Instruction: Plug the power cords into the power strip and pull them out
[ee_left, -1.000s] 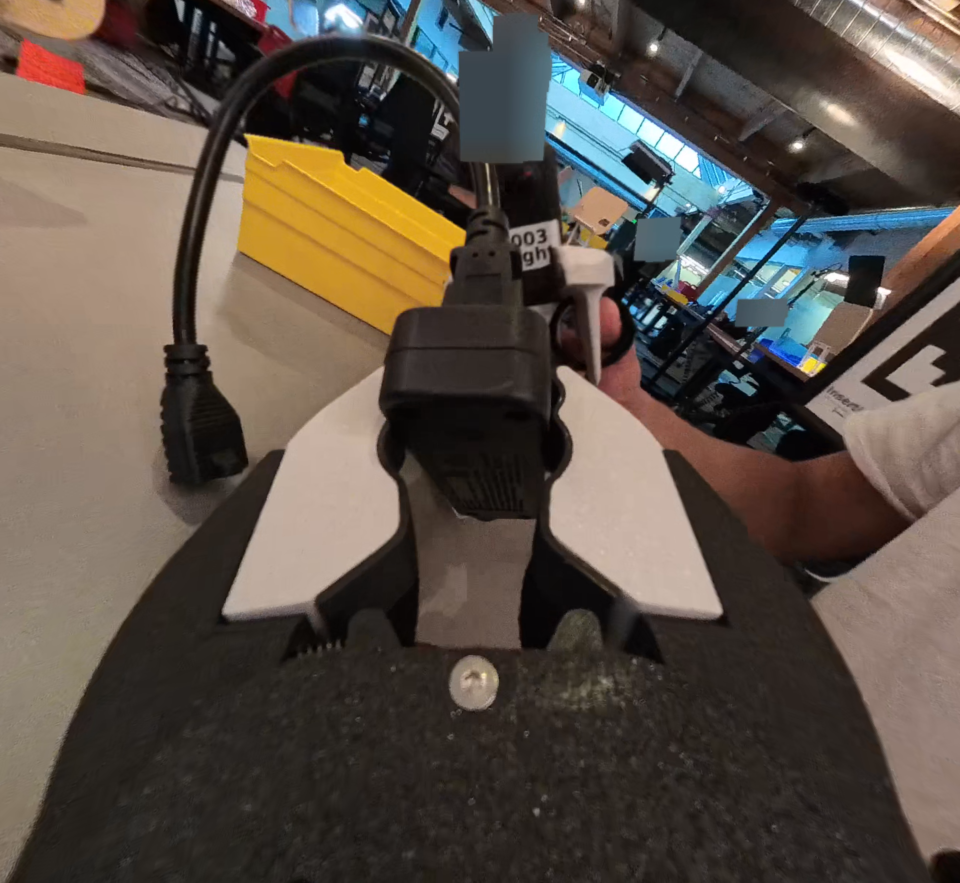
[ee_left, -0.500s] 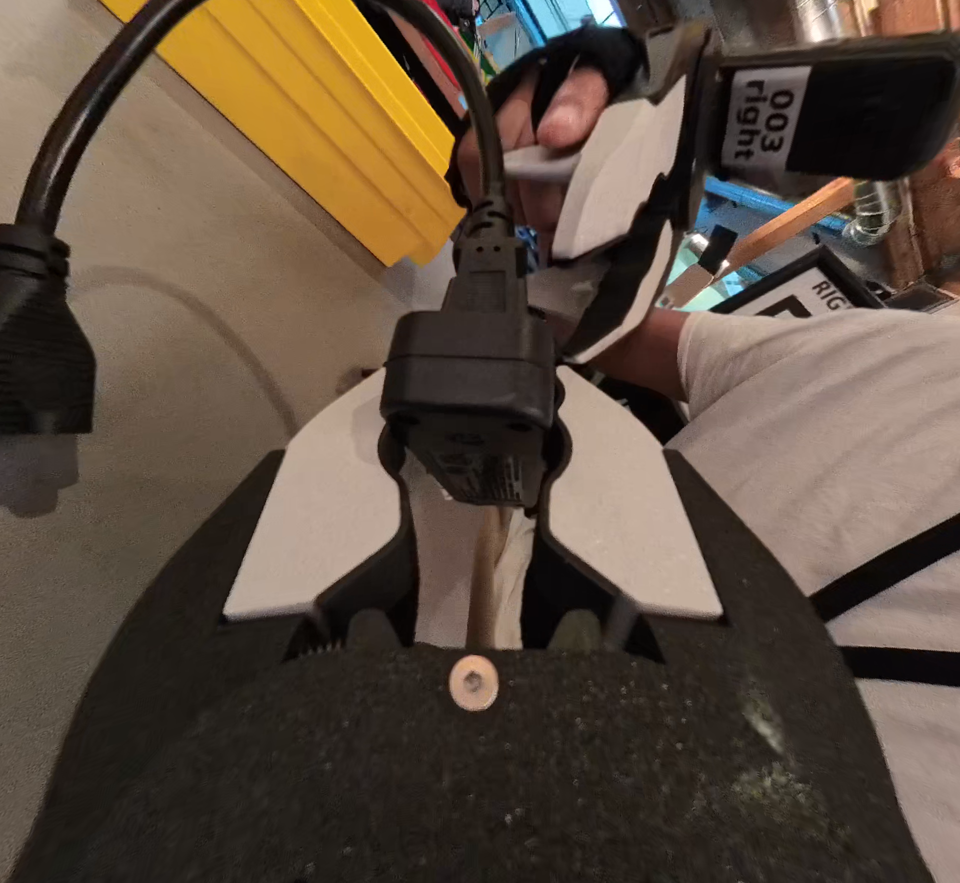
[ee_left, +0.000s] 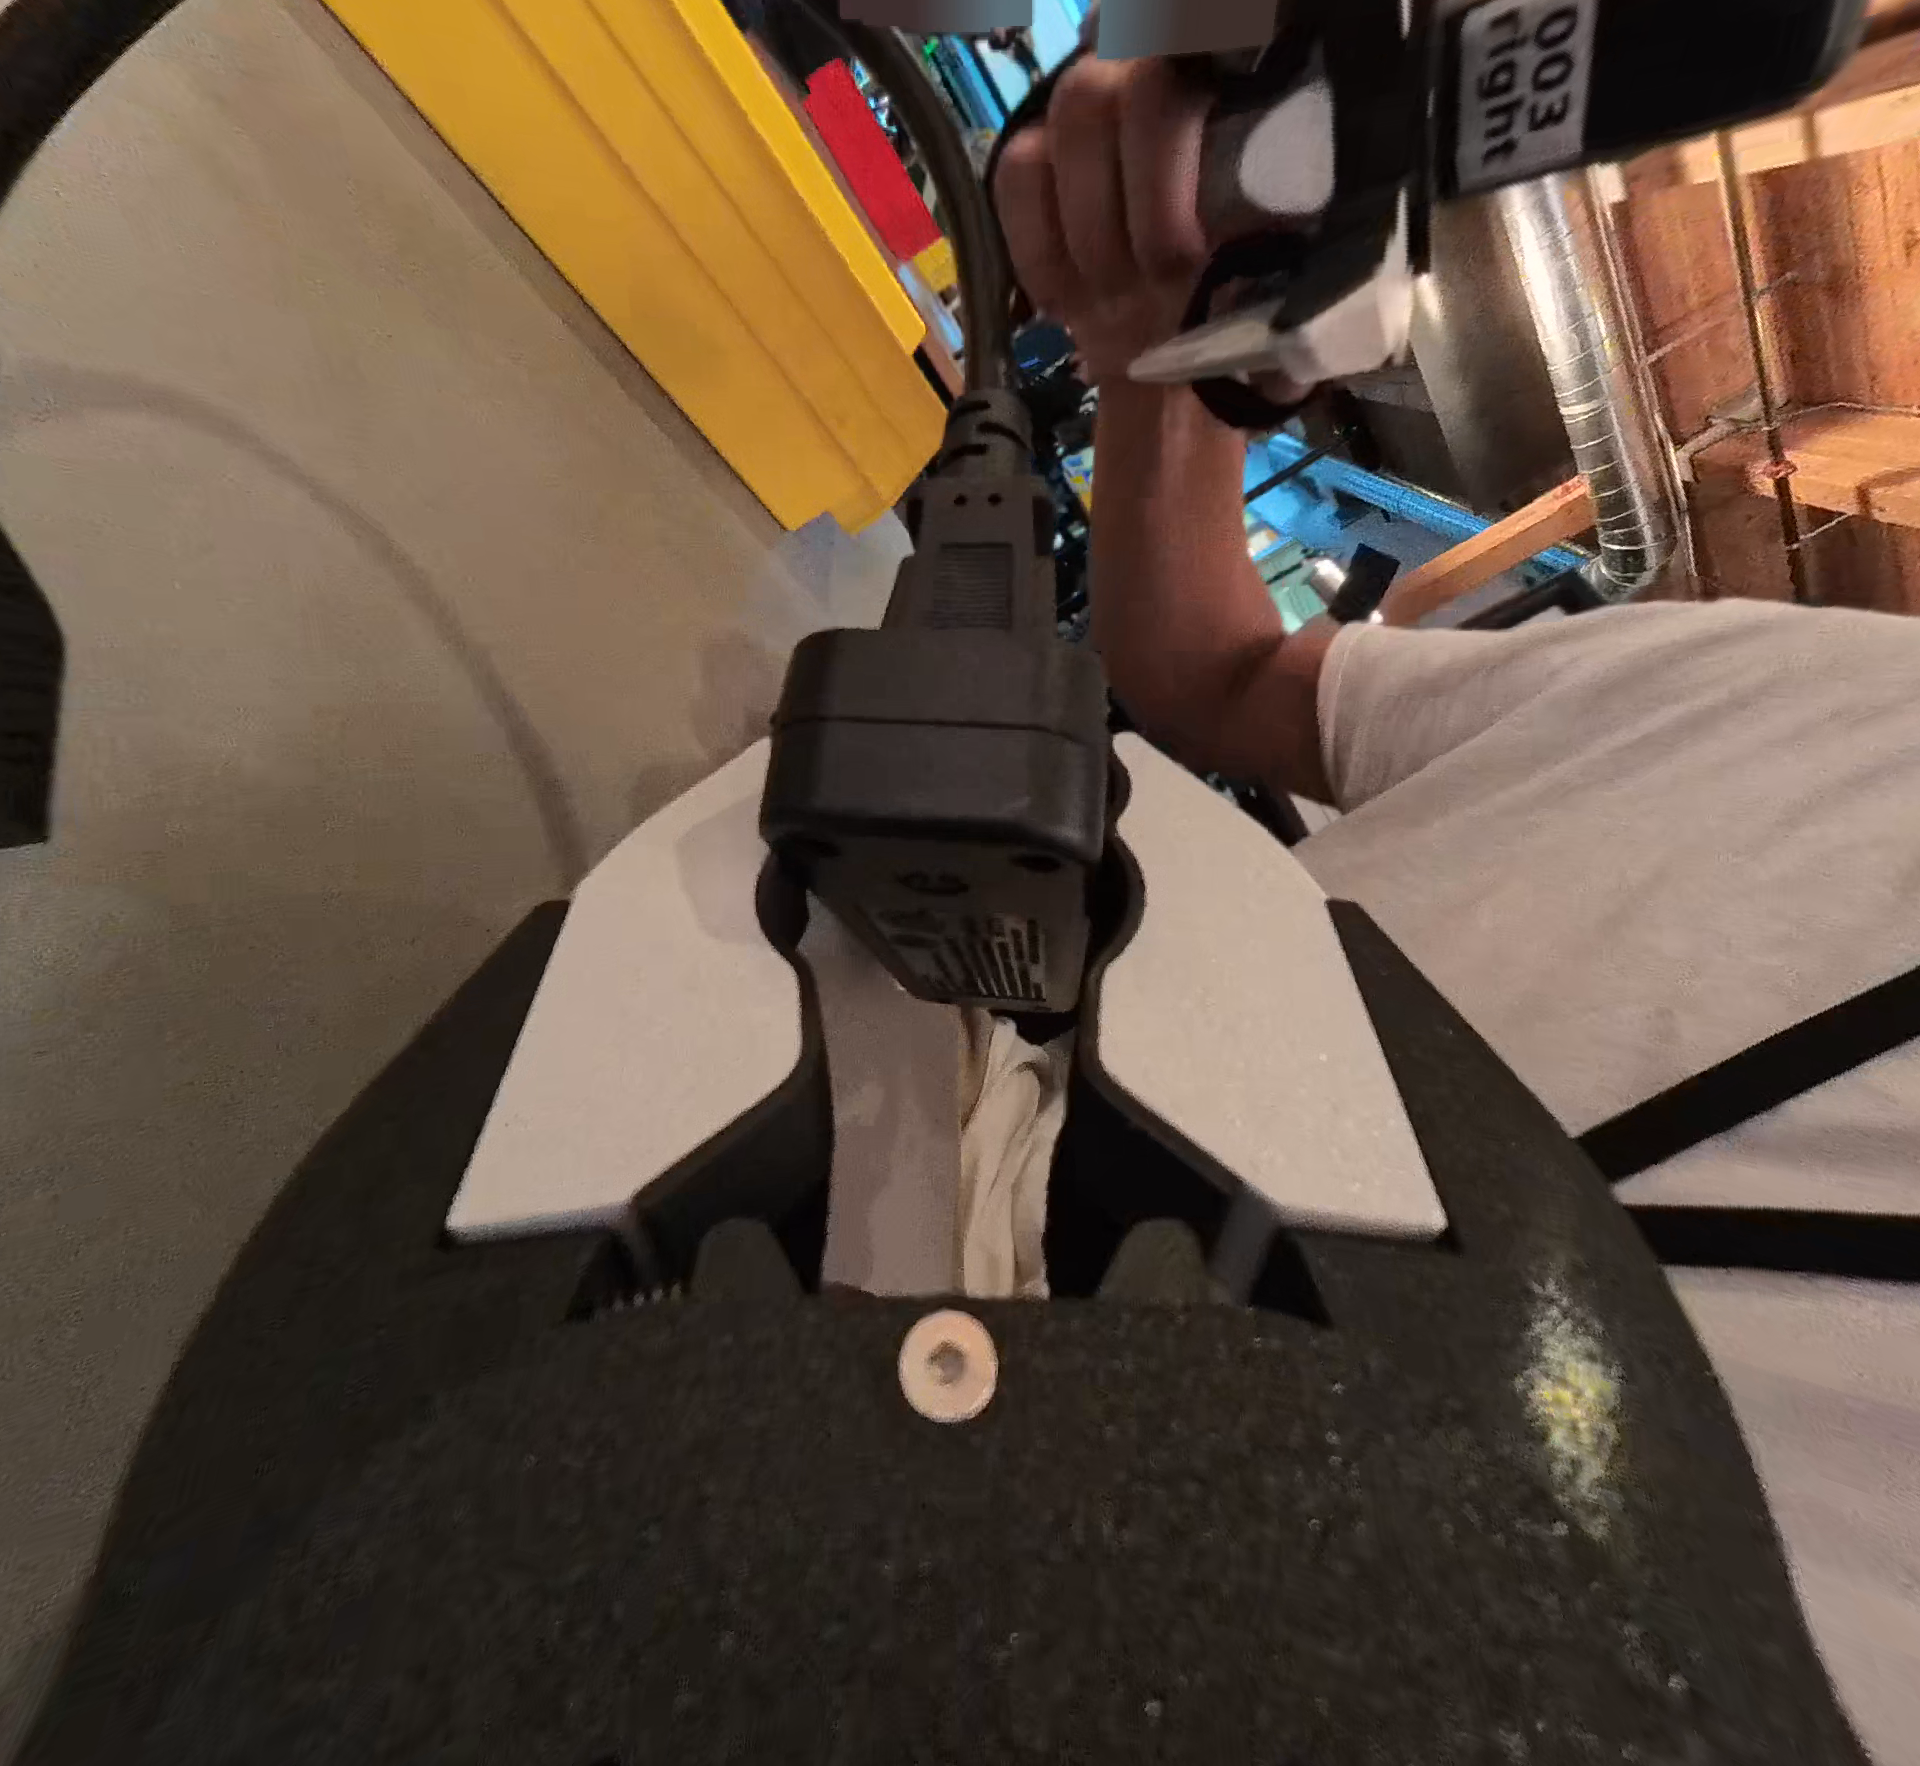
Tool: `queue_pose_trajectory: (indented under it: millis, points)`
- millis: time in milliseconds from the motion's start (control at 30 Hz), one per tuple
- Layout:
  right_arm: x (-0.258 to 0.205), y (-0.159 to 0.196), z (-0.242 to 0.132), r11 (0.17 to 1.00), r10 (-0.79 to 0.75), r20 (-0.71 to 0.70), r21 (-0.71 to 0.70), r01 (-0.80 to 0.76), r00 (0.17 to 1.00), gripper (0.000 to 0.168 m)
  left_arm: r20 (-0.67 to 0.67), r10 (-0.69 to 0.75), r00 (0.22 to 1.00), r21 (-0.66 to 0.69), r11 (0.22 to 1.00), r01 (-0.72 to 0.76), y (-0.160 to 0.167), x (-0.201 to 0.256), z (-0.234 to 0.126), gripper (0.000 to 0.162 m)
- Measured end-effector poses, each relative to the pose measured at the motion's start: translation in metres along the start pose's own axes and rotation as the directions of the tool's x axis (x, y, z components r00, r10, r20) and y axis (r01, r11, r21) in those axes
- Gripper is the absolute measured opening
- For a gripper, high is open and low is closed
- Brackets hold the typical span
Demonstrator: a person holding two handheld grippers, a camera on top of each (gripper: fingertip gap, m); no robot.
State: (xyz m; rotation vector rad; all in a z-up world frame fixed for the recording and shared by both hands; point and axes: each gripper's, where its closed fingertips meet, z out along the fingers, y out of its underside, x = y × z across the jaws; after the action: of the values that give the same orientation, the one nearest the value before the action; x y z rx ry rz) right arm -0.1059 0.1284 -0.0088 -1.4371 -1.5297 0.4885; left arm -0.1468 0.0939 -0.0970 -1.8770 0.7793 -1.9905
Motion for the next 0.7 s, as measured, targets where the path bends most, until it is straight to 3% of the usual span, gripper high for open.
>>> queue_pose_trajectory:
  millis: [100, 233, 300, 367, 400, 433, 533, 600, 633, 700]
  points:
    - [-0.007, 0.007, -0.007, 0.933, 0.292, -0.106, 0.249, -0.259, 0.951, 0.048, 0.019, -0.007, 1.000, 0.024, 1.000, 0.006, 0.002, -0.006, 0.003, 0.053]
    - [-0.032, 0.040, -0.002, 0.840, 0.496, -0.267, 0.390, -0.378, 0.826, 0.043, 0.139, 0.087, 0.986, -0.008, 0.996, -0.087, 0.002, -0.019, 0.007, 0.065]
    - [-0.066, 0.050, 0.020, 0.852, 0.506, -0.239, 0.291, -0.436, 0.829, 0.041, 0.175, 0.113, 0.978, -0.035, 0.993, -0.108, 0.005, -0.023, 0.007, 0.067]
    - [-0.106, 0.067, 0.048, 0.878, 0.476, -0.199, 0.048, -0.477, 0.857, 0.043, 0.195, 0.103, 0.975, -0.046, 0.994, -0.095, 0.008, -0.026, 0.007, 0.068]
    - [-0.113, 0.077, 0.056, 0.879, 0.452, -0.251, -0.039, -0.475, 0.856, 0.023, 0.215, 0.107, 0.971, -0.058, 0.994, -0.097, 0.011, -0.029, 0.007, 0.070]
    - [-0.117, 0.082, 0.060, 0.886, 0.422, -0.286, -0.073, -0.459, 0.860, 0.016, 0.233, 0.116, 0.966, -0.068, 0.992, -0.103, 0.013, -0.032, 0.007, 0.071]
    - [-0.121, 0.077, 0.065, 0.865, 0.452, -0.258, -0.109, -0.490, 0.854, 0.013, 0.250, 0.137, 0.958, -0.069, 0.990, -0.124, 0.014, -0.035, 0.003, 0.072]
    - [-0.121, 0.051, 0.054, 0.826, 0.558, -0.153, 0.008, -0.563, 0.816, 0.041, 0.241, 0.151, 0.959, -0.064, 0.988, -0.139, 0.013, -0.034, 0.002, 0.072]
    - [-0.125, 0.036, 0.047, 0.791, 0.611, -0.048, 0.067, -0.608, 0.790, 0.041, 0.240, 0.162, 0.957, -0.069, 0.986, -0.150, 0.013, -0.034, 0.002, 0.072]
    - [-0.124, 0.041, 0.053, 0.749, 0.662, -0.046, 0.050, -0.660, 0.748, 0.050, 0.246, 0.162, 0.955, -0.068, 0.986, -0.150, 0.013, -0.033, 0.001, 0.072]
